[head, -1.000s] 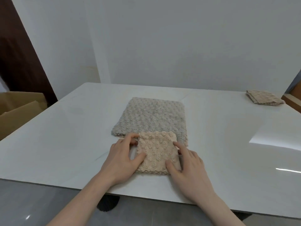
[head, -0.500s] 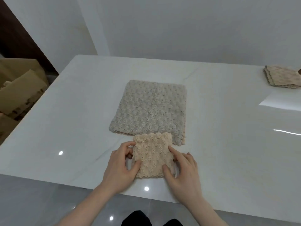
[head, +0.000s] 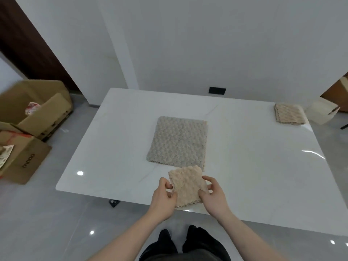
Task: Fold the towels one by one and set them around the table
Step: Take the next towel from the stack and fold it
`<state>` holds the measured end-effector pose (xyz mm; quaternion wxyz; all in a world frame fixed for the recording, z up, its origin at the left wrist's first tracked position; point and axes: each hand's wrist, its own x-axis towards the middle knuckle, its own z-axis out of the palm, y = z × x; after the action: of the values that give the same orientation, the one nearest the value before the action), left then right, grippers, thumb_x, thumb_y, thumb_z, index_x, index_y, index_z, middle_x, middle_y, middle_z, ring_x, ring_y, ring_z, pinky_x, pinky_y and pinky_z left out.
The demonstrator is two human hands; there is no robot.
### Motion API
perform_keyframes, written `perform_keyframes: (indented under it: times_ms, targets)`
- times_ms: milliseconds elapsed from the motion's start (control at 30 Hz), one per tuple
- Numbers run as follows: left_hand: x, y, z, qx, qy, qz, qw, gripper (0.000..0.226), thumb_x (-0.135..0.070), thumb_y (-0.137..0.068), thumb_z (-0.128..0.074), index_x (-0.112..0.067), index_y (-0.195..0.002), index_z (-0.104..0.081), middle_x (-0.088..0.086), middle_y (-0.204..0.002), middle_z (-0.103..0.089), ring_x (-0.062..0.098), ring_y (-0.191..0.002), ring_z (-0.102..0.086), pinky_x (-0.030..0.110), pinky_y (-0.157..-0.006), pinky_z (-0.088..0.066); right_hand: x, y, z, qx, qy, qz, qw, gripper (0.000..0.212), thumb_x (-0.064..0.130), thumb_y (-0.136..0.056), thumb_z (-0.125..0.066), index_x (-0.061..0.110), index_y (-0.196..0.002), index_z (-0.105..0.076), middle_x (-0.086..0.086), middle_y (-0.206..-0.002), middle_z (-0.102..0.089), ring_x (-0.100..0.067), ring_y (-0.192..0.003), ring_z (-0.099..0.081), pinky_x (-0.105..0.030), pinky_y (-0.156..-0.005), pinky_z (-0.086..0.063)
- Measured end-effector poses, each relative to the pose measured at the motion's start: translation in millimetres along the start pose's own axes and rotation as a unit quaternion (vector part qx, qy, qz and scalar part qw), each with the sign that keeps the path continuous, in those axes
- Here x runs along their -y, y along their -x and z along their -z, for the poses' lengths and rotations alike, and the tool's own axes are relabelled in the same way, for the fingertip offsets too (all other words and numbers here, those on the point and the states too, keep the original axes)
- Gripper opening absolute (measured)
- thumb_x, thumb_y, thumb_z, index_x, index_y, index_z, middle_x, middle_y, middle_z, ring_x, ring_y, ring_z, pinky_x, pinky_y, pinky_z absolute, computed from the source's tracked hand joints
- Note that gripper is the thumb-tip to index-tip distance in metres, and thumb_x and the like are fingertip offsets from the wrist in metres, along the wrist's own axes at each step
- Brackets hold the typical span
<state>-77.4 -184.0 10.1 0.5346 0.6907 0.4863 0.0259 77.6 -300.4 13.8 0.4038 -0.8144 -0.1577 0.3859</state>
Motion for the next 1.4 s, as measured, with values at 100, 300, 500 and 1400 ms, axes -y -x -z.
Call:
perform_keyframes:
  times_ms: [100, 300, 500, 1400]
  targets:
    - [-11.7, 4.0, -1.6, -0.036, 0.025, 0.002, 0.999, 0.019, -0.012, -0.098, -0.054, -0.025, -0.087, -0.045, 0.004, -0.079, -0.064, 0.009, -0.053, -0.050, 0.025, -0.046, -0.040, 3.6, -0.2, 5.3, 0.025, 0.009, 0.009, 1.000, 0.045, 0.010, -0.091, -0.064, 0.032, -0.129, -0.054, -0.003, -0.104, -0.063, -0.015, -0.076, -0.069, -0.018, -0.058, -0.051]
    - [-14.7, 19.0, 4.7, -0.081, 0.084, 0.044, 0.992, 0.015, -0.014, -0.093, -0.061, -0.029, -0.092, -0.065, -0.002, -0.068, -0.066, 0.015, -0.050, -0.051, 0.027, -0.046, -0.043, 28.5, -9.8, -0.6, 0.078, 0.014, 0.026, 0.997, 0.046, 0.012, -0.089, -0.065, 0.033, -0.129, -0.058, -0.002, -0.106, -0.064, -0.014, -0.080, -0.070, -0.017, -0.061, -0.053]
    - [-1.9, 28.9, 47.7, -0.158, 0.121, 0.069, 0.978, 0.022, -0.014, -0.087, -0.069, -0.031, -0.100, -0.068, -0.004, -0.093, -0.075, 0.022, -0.076, -0.071, 0.025, -0.059, -0.055, 63.0, -13.2, -45.6, 0.134, 0.008, 0.047, 0.990, 0.045, 0.014, -0.086, -0.067, 0.035, -0.125, -0.059, -0.001, -0.107, -0.065, -0.013, -0.077, -0.070, -0.021, -0.063, -0.056]
    - [129.7, -26.0, 339.6, -0.111, 0.109, 0.022, 0.988, 0.026, -0.013, -0.087, -0.068, -0.037, -0.098, -0.066, -0.005, -0.095, -0.071, 0.014, -0.064, -0.055, 0.030, -0.055, -0.052, 191.3, 3.1, -320.2, 0.089, 0.003, 0.056, 0.994, 0.040, 0.020, -0.086, -0.070, 0.039, -0.120, -0.063, -0.002, -0.102, -0.068, -0.020, -0.086, -0.072, -0.040, -0.082, -0.062]
